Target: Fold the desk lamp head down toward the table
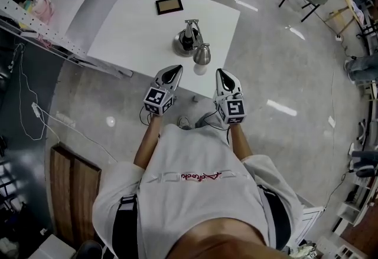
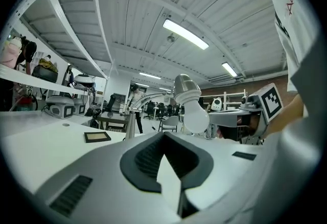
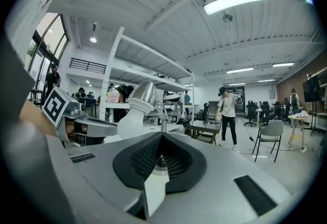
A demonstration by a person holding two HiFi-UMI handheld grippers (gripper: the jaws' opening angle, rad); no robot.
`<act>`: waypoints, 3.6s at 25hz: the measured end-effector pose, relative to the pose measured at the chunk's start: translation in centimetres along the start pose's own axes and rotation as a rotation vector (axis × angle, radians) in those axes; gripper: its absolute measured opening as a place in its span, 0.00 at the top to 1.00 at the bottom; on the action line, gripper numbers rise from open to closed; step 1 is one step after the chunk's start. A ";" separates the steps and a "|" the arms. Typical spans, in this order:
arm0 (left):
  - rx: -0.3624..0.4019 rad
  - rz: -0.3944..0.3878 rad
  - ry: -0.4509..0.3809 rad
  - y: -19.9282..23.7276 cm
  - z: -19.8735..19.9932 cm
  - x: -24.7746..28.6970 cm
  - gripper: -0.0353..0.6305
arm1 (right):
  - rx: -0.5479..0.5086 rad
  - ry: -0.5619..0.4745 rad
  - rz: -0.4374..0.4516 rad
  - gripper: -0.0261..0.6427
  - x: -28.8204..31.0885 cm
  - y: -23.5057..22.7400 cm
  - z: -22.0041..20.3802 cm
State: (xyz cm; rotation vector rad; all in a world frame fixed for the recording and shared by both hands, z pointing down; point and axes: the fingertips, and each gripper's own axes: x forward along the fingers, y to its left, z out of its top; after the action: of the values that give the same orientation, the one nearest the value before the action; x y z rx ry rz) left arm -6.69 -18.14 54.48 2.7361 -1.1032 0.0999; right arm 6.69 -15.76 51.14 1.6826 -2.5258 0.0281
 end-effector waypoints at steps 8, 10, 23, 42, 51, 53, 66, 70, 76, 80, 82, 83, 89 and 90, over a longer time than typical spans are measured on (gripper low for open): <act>-0.021 0.031 0.015 1.0 -0.8 1.6 0.92 | 0.009 0.010 0.043 0.92 2.2 -0.8 -0.5; -0.024 0.050 0.013 1.5 -0.7 2.1 0.92 | 0.009 0.008 0.061 0.92 3.0 -1.4 -0.5; -0.027 0.153 0.021 4.7 0.1 5.1 0.92 | 0.004 -0.010 0.174 0.92 8.5 -3.6 0.3; -0.072 0.136 0.084 4.4 -2.6 6.0 0.92 | 0.040 0.065 0.204 0.92 8.5 -2.8 -2.6; -0.103 0.128 0.117 3.8 -4.9 5.0 0.92 | 0.055 0.111 0.209 0.92 7.2 -1.8 -4.5; -0.106 0.125 0.119 3.7 -5.2 4.8 0.92 | 0.056 0.118 0.207 0.92 7.0 -1.8 -4.8; -0.125 0.110 0.115 3.9 -6.3 5.4 0.53 | 0.054 0.123 0.188 0.92 6.6 -2.5 -4.9; -0.122 0.099 0.117 4.5 -6.4 6.1 0.53 | 0.055 0.133 0.183 0.92 6.3 -2.6 -5.3; -0.103 0.098 0.093 7.0 -5.3 9.4 0.53 | 0.057 0.135 0.188 0.92 6.3 -2.5 -5.3; -0.098 0.093 0.084 8.9 -4.6 11.8 0.53 | 0.059 0.135 0.198 0.92 6.4 -2.3 -5.4; -0.091 0.086 0.085 9.6 -4.1 13.0 0.53 | 0.058 0.137 0.200 0.92 6.5 -2.2 -5.4; -0.085 0.080 0.086 9.8 -3.9 13.6 0.53 | 0.059 0.138 0.200 0.92 6.5 -2.3 -5.4; -0.034 0.045 0.106 10.3 -2.6 17.2 0.53 | 0.057 0.142 0.207 0.92 6.7 -2.4 -5.4; -0.027 0.040 0.101 10.3 -2.2 17.7 0.53 | 0.057 0.141 0.208 0.92 6.8 -2.4 -5.4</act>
State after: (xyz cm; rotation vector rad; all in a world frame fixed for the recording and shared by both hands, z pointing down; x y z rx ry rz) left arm -1.09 -36.98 60.54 2.6536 -1.1230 0.2249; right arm 6.75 -22.49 57.06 1.3756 -2.6026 0.2291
